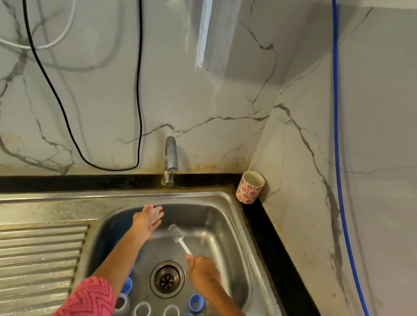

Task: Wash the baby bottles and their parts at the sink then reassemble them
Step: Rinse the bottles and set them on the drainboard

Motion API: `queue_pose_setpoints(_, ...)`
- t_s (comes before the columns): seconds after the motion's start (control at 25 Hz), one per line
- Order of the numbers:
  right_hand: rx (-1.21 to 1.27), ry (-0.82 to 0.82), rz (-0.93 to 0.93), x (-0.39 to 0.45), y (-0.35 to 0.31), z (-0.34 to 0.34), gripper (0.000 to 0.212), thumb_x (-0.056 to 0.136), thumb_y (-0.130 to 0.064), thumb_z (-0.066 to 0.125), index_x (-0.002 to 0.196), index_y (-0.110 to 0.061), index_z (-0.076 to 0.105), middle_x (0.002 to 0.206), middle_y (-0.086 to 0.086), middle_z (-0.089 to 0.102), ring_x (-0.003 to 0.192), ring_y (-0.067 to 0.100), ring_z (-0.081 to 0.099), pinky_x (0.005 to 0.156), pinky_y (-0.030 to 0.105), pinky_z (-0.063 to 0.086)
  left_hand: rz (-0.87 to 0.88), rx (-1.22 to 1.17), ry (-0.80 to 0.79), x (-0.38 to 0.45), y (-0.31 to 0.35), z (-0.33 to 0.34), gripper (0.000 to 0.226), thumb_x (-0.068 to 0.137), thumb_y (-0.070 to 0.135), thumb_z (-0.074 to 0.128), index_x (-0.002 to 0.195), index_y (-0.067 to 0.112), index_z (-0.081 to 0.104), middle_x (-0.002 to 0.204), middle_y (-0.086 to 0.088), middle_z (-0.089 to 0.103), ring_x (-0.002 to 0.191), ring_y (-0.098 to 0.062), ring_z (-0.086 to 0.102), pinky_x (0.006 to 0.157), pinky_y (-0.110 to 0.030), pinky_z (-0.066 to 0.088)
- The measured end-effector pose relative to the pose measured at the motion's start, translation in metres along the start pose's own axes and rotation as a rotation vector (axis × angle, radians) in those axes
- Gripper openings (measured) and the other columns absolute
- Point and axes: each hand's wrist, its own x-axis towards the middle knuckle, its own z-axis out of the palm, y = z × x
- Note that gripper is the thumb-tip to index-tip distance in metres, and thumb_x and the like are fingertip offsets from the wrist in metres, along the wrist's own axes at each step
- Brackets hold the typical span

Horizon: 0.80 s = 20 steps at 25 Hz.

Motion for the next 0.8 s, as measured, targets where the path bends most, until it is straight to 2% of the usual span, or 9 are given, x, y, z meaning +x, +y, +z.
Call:
queue_pose_setpoints(0.08, 0.024, -0.019, 0.002, 0.01, -0.003, -0.003, 0.054, 0.101, -0.046, 0.025, 0.115, -0.008, 0.06, 0.113, 0.011, 0.065, 0.104, 0.028, 0.061, 0.085, 0.033, 0.047, 0.005, 0.108, 0.031, 0.008, 0.005, -0.001, 0.027, 0.1, 0.006, 0.035, 0.124, 0.01, 0.046, 0.085, -0.002, 0.056, 0.074, -0.013, 0.055, 0.046, -0.015, 0.05)
queue_pose_setpoints(0.16, 0.025, -0.029, -0.023, 0.025, -0.009, -0.005, 0.054, 0.101, -0.046, 0.024, 0.114, -0.009, 0.06, 0.112, 0.011, 0.065, 0.104, 0.028, 0.061, 0.086, 0.034, 0.048, 0.015, 0.276, 0.119, 0.016, 0.014, 0.003, 0.016, 0.1, 0.012, 0.035, 0.104, 0.01, 0.05, 0.08, -0.002, 0.055, 0.063, -0.012, 0.05, 0.042, -0.018, 0.045)
queue_pose_setpoints(0.32, 0.061, -0.05, -0.009, 0.056, -0.017, -0.006, 0.056, 0.101, -0.045, 0.023, 0.117, -0.007, 0.061, 0.116, 0.014, 0.064, 0.108, 0.031, 0.059, 0.088, 0.033, 0.046, 0.242, 0.805, 0.209, 0.044, 0.04, 0.026, 0.041, 0.097, 0.036, 0.042, 0.068, 0.009, 0.053, 0.078, -0.013, 0.056, 0.06, -0.022, 0.048, 0.059, -0.033, 0.043)
queue_pose_setpoints(0.4, 0.087, -0.058, -0.001, 0.064, -0.019, -0.005, 0.056, 0.101, -0.045, 0.023, 0.116, -0.007, 0.061, 0.117, 0.014, 0.063, 0.109, 0.03, 0.059, 0.089, 0.033, 0.045, 0.337, 1.125, 0.212, 0.05, 0.056, 0.042, 0.051, 0.09, 0.055, 0.047, 0.074, 0.008, 0.056, 0.076, -0.01, 0.058, 0.069, -0.025, 0.055, 0.066, -0.035, 0.045)
queue_pose_setpoints(0.44, 0.093, -0.058, -0.004, 0.068, -0.019, -0.004, 0.056, 0.102, -0.045, 0.023, 0.116, -0.006, 0.061, 0.117, 0.014, 0.063, 0.109, 0.03, 0.059, 0.088, 0.032, 0.045, 0.344, 1.176, 0.235, 0.051, 0.061, 0.052, 0.05, 0.088, 0.057, 0.05, 0.082, 0.008, 0.058, 0.08, -0.01, 0.059, 0.077, -0.027, 0.059, 0.068, -0.034, 0.046)
queue_pose_setpoints(0.56, 0.124, -0.06, 0.002, 0.075, -0.016, -0.004, 0.056, 0.102, -0.043, 0.024, 0.116, -0.003, 0.061, 0.117, 0.015, 0.063, 0.109, 0.03, 0.058, 0.086, 0.031, 0.045, 0.332, 1.194, 0.307, 0.051, 0.067, 0.07, 0.038, 0.091, 0.034, 0.058, 0.106, -0.001, 0.058, 0.102, -0.018, 0.063, 0.096, -0.035, 0.061, 0.082, -0.04, 0.051)
queue_pose_setpoints(0.64, 0.134, -0.074, 0.008, 0.08, -0.015, 0.0, 0.055, 0.102, -0.043, 0.024, 0.116, -0.003, 0.06, 0.117, 0.016, 0.063, 0.11, 0.031, 0.058, 0.086, 0.031, 0.045, 0.338, 1.119, 0.283, 0.056, 0.065, 0.065, 0.031, 0.092, 0.022, 0.058, 0.107, -0.004, 0.059, 0.103, -0.018, 0.064, 0.094, -0.035, 0.061, 0.079, -0.036, 0.054)
queue_pose_setpoints(0.72, 0.146, -0.089, 0.022, 0.081, -0.016, 0.006, 0.055, 0.102, -0.043, 0.025, 0.115, -0.004, 0.061, 0.116, 0.016, 0.063, 0.108, 0.03, 0.059, 0.085, 0.03, 0.045, 0.298, 0.763, 0.2, 0.061, 0.057, 0.054, 0.021, 0.095, 0.015, 0.051, 0.101, -0.004, 0.059, 0.094, -0.015, 0.061, 0.08, -0.028, 0.06, 0.06, -0.024, 0.053)
queue_pose_setpoints(0.8, 0.18, -0.107, 0.041, 0.079, -0.018, 0.011, 0.055, 0.101, -0.045, 0.025, 0.112, -0.006, 0.062, 0.113, 0.013, 0.065, 0.104, 0.028, 0.06, 0.082, 0.03, 0.045, 0.132, 0.377, 0.149, 0.069, 0.037, 0.043, 0.022, 0.097, 0.018, 0.047, 0.093, 0.001, 0.06, 0.081, -0.01, 0.06, 0.066, -0.018, 0.057, 0.055, -0.023, 0.048)
